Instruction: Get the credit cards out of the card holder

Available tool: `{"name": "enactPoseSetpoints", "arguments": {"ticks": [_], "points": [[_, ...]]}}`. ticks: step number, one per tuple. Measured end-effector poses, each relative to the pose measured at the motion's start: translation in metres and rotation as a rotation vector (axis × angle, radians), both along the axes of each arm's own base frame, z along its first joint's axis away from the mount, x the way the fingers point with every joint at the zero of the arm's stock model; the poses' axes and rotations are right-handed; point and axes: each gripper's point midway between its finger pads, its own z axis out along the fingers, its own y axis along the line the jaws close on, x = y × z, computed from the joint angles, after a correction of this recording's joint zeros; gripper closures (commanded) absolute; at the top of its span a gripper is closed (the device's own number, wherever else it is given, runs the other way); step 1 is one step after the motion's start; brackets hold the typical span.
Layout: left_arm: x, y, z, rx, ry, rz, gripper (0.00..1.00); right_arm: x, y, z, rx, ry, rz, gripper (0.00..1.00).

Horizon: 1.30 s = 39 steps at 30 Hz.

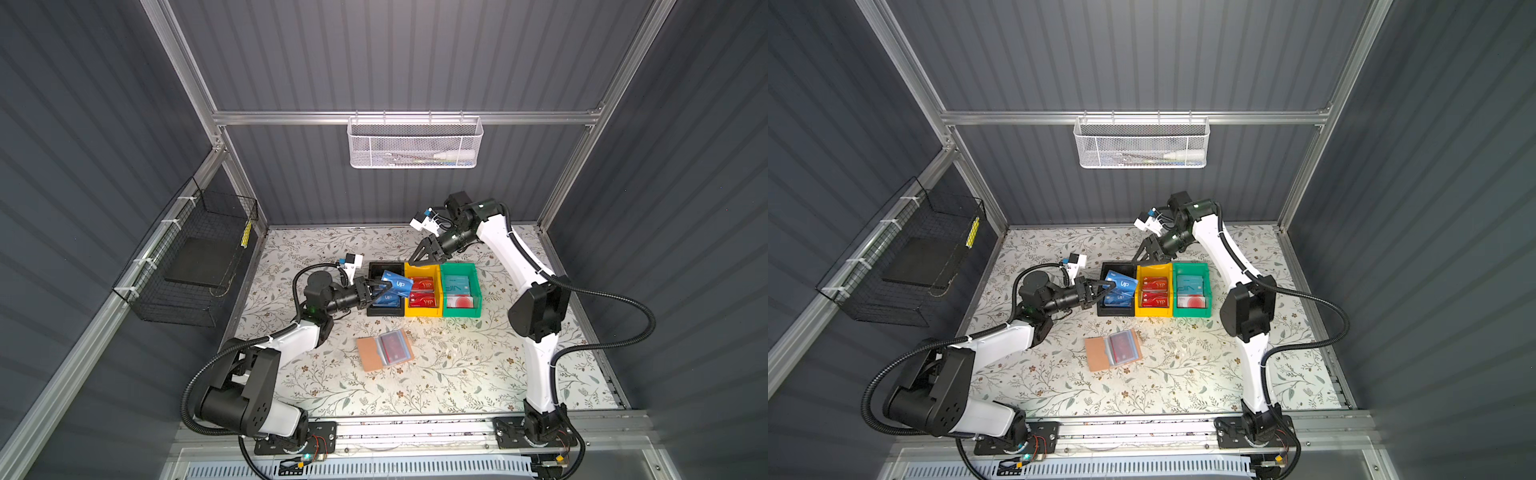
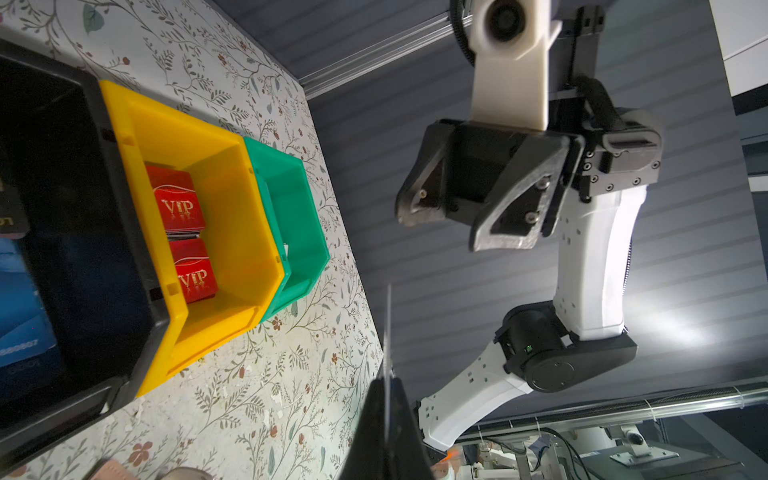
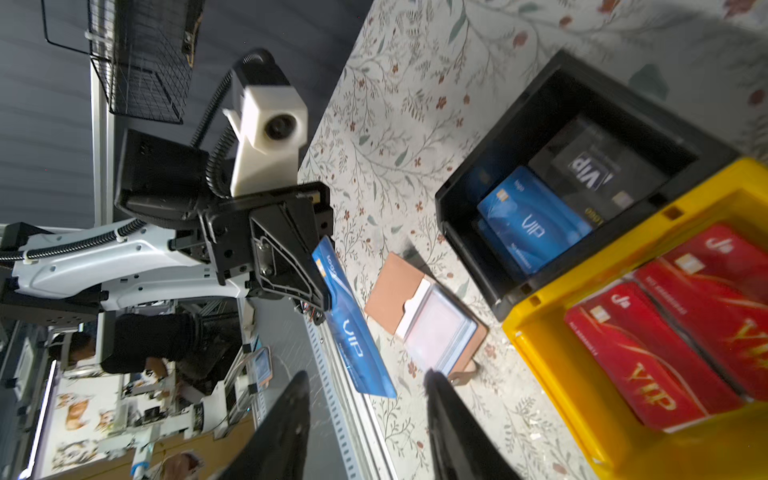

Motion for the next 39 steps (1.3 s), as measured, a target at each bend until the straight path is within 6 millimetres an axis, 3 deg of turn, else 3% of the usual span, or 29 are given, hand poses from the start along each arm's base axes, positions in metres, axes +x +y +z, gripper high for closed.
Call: {"name": "enactPoseSetpoints", "arguments": {"ticks": [9, 18, 33, 39], "points": [[0.0, -0.004, -0.007, 0.001, 0.007, -0.037, 1.0, -0.029, 0.013, -0.003, -0.006, 0.022, 0.094, 0.53], [0.001, -0.008, -0.007, -0.014, 0.003, -0.051, 1.0, -0.041, 0.029, -0.017, -0.021, 0.046, 0.147, 0.53], [0.0, -0.01, -0.013, -0.014, 0.03, -0.068, 1.0, -0.026, 0.014, -0.024, -0.078, -0.005, 0.11, 0.51], [-0.005, -0.014, -0.006, -0.021, 0.013, -0.108, 1.0, -0.016, 0.005, -0.026, -0.093, -0.025, 0.089, 0.51]]}}
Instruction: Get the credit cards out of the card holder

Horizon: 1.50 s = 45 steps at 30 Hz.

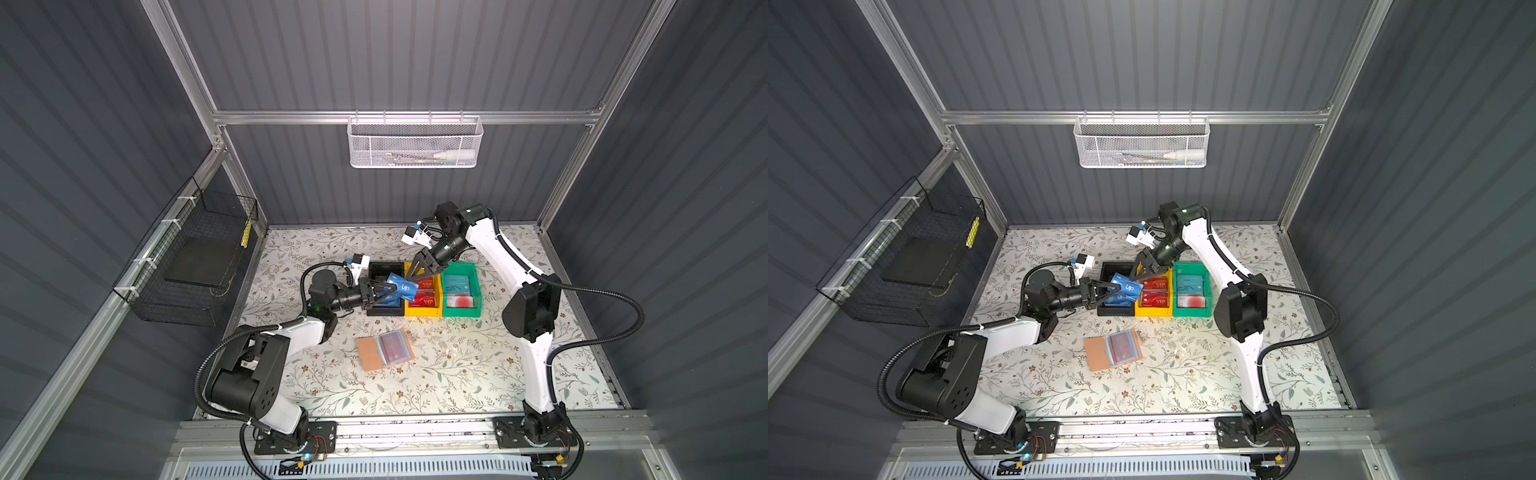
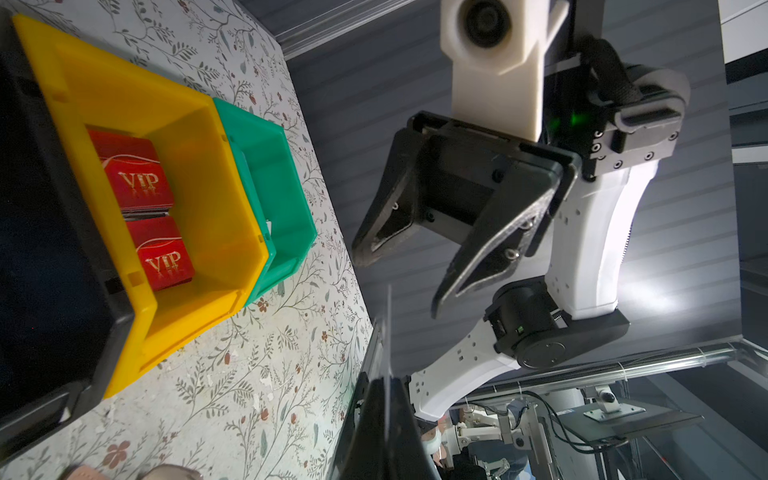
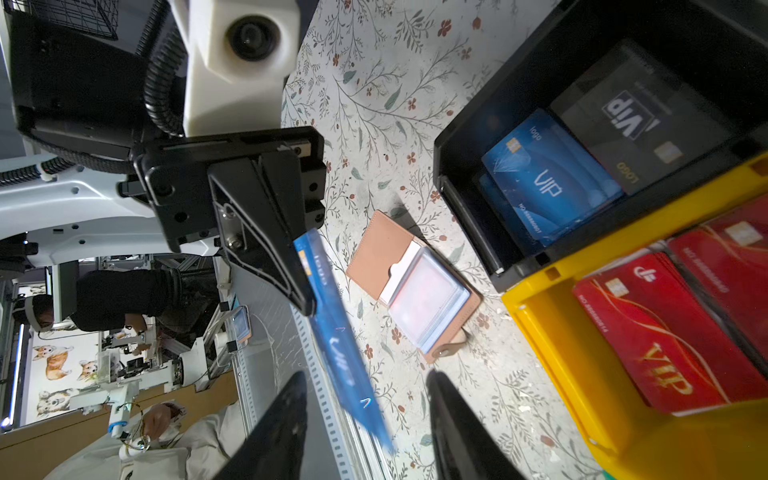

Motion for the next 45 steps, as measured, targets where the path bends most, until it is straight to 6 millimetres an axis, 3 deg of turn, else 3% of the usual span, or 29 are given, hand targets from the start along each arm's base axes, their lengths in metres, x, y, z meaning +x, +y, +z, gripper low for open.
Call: {"name": "enactPoseSetpoints", "arguments": {"ticks": [4, 8, 21, 29, 37, 41, 45], "points": [[0.003, -0.002, 0.008, -0.01, -0.026, -0.006, 1.0, -0.001, 0.002, 0.0, 0.007, -0.004, 0.01, 0.53], [0.006, -0.003, 0.003, -0.006, -0.015, -0.006, 1.0, -0.004, 0.005, 0.001, 0.016, -0.009, 0.025, 0.59], [0.004, -0.006, -0.004, -0.001, -0.002, -0.03, 0.99, -0.009, 0.009, 0.001, 0.046, -0.005, 0.055, 0.97], [0.007, -0.007, -0.013, 0.008, 0.028, -0.02, 0.55, -0.017, 0.013, 0.001, 0.066, 0.025, 0.072, 1.0], [0.011, -0.003, -0.026, 0.047, 0.07, 0.005, 0.5, -0.019, 0.012, -0.013, 0.029, 0.042, 0.07, 1.0], [0.008, 0.008, -0.037, 0.13, 0.1, 0.037, 0.4, -0.013, 0.007, -0.025, -0.043, 0.006, 0.047, 1.0], [0.004, 0.024, -0.03, 0.258, 0.063, 0.097, 0.32, -0.006, 0.006, -0.03, -0.105, -0.058, 0.033, 1.0]]}}
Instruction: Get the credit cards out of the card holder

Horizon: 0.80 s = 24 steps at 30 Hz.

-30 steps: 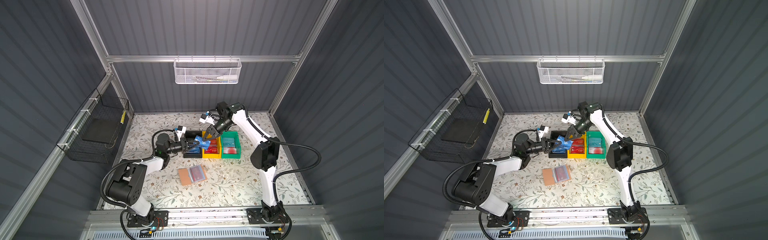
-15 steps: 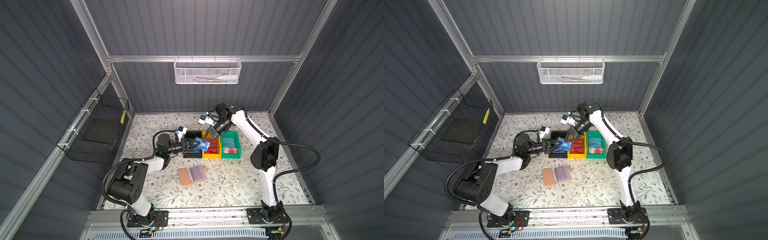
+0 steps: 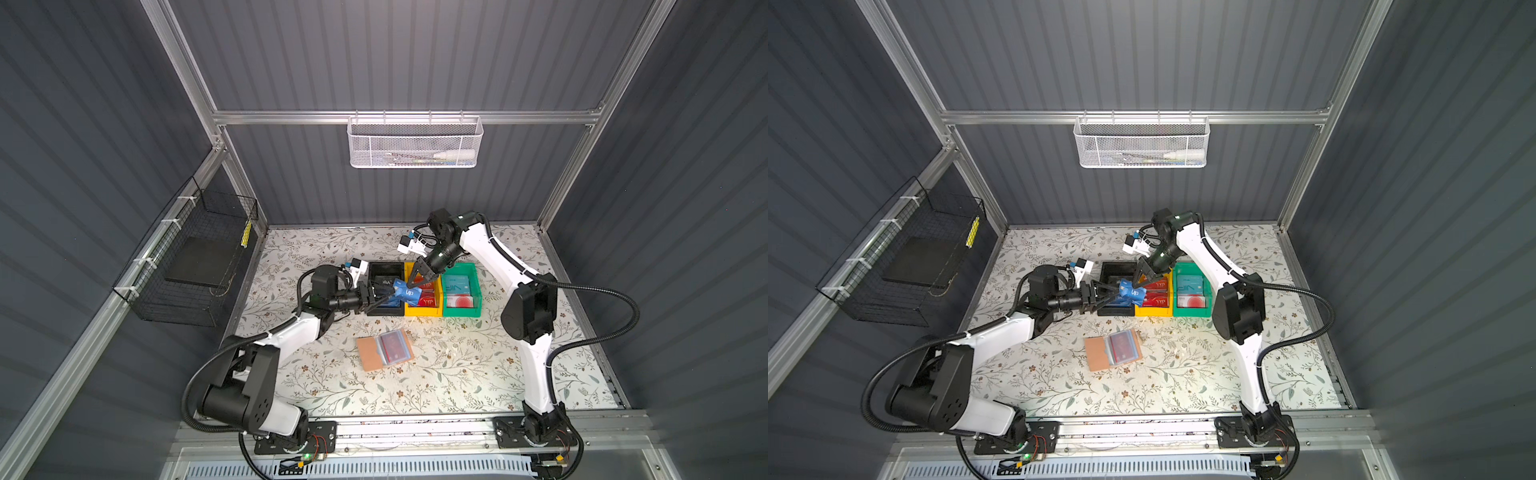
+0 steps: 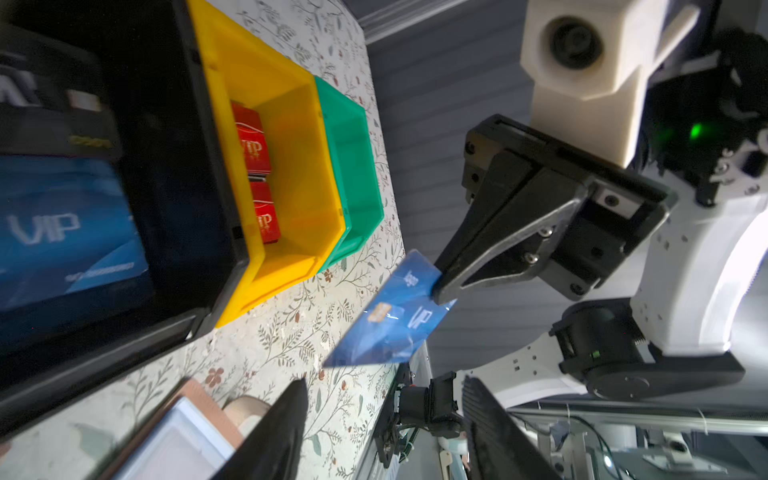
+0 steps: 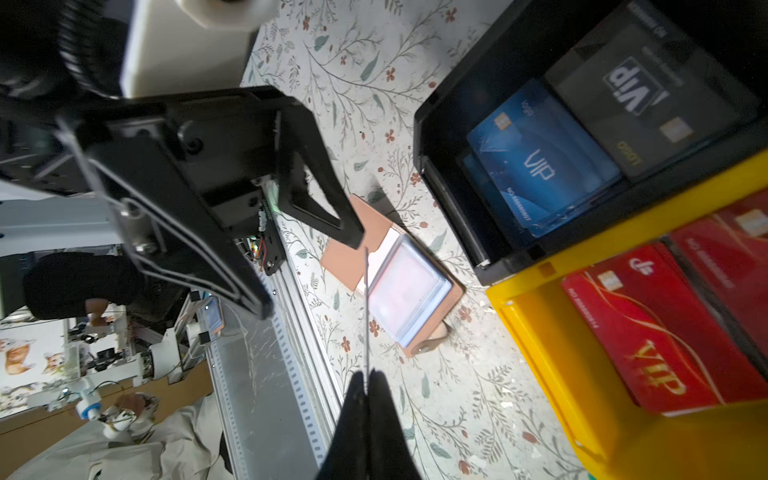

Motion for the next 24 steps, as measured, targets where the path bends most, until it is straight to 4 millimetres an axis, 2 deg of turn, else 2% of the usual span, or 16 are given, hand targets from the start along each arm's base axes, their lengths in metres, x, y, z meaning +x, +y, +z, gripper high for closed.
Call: {"name": "enactPoseSetpoints", "arguments": {"ticks": [3, 5, 15, 18, 24], "points": [[-0.004, 0.015, 0.014, 0.069, -0.055, 0.043, 0.3, 0.005, 0.006, -0.004, -0.041, -0.069, 0.008, 1.0], [-0.009, 0.023, 0.016, 0.109, -0.07, 0.065, 0.29, 0.006, 0.014, -0.006, -0.061, -0.127, 0.029, 1.0], [-0.024, 0.043, -0.015, 0.227, 0.021, 0.11, 0.25, -0.001, 0.066, -0.007, -0.089, -0.38, 0.169, 1.0], [-0.03, 0.047, -0.021, 0.237, 0.039, 0.114, 0.25, 0.007, 0.07, -0.013, -0.102, -0.434, 0.191, 1.0], [-0.034, 0.052, -0.022, 0.238, 0.036, 0.128, 0.23, 0.02, 0.068, -0.041, -0.152, -0.493, 0.259, 1.0]]}}
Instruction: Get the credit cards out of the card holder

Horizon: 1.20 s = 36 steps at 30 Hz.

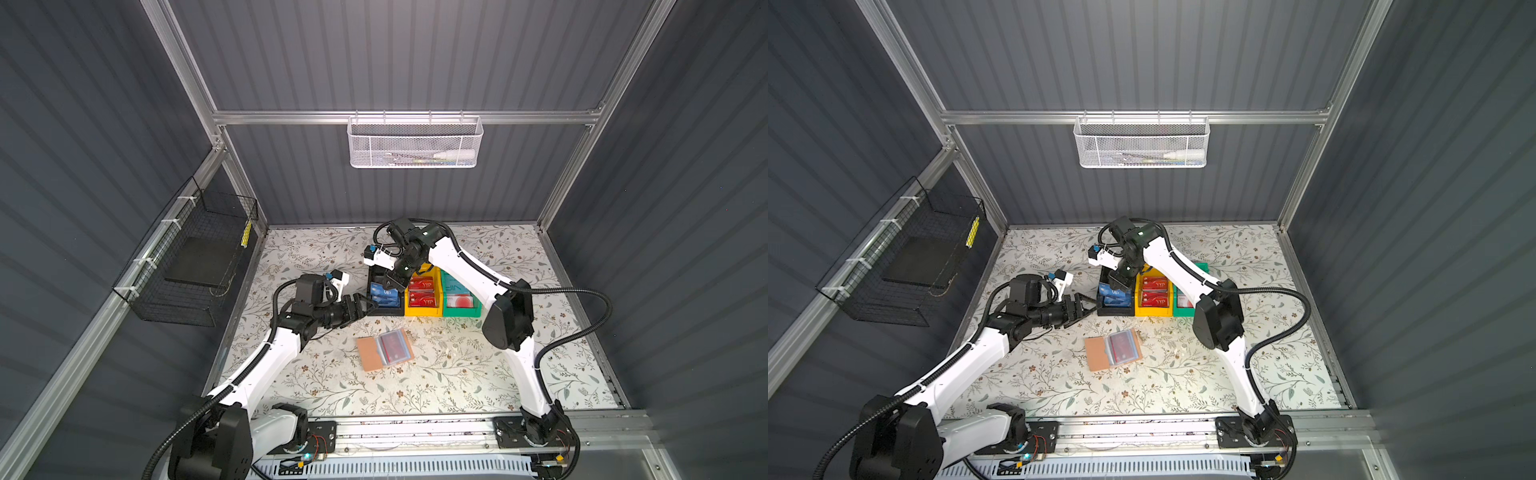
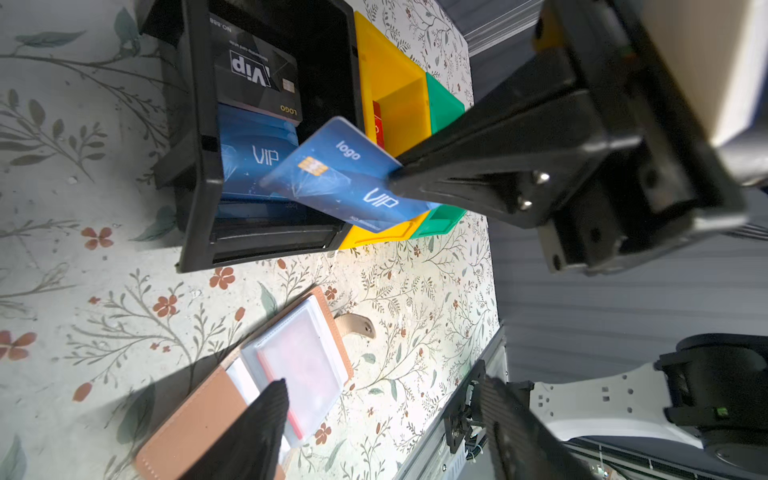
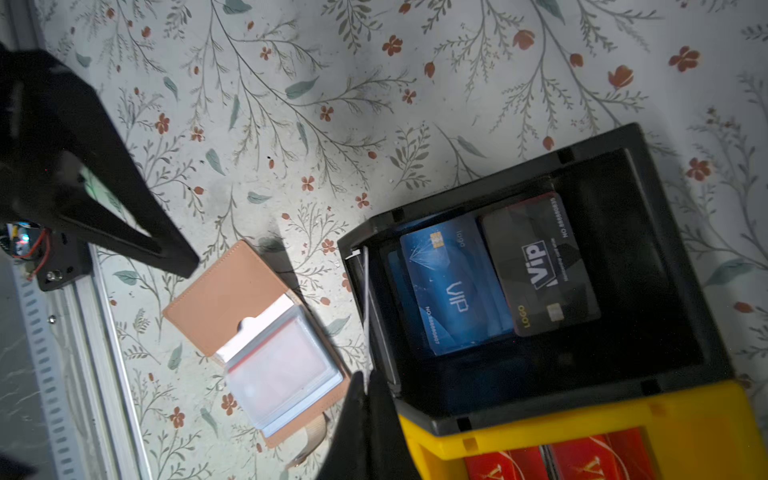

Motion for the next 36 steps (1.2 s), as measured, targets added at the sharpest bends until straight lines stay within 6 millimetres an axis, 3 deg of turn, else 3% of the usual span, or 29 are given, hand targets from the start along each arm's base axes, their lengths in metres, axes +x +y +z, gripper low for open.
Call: {"name": "enactPoseSetpoints", "arguments": {"ticks": [10, 23, 36], "points": [[-0.005, 0.004, -0.015, 0.009, 0.034, 0.008, 0.23, 0.006, -0.001, -0.01, -0.026, -0.088, 0.122, 1.0], [0.001, 0.005, -0.023, 0.006, 0.048, 0.013, 0.23, 0.01, 0.001, -0.056, -0.074, -0.048, 0.163, 1.0], [0.004, 0.005, -0.027, 0.004, 0.053, 0.015, 0.23, 0.007, 0.004, -0.059, -0.057, -0.029, 0.177, 1.0]]}}
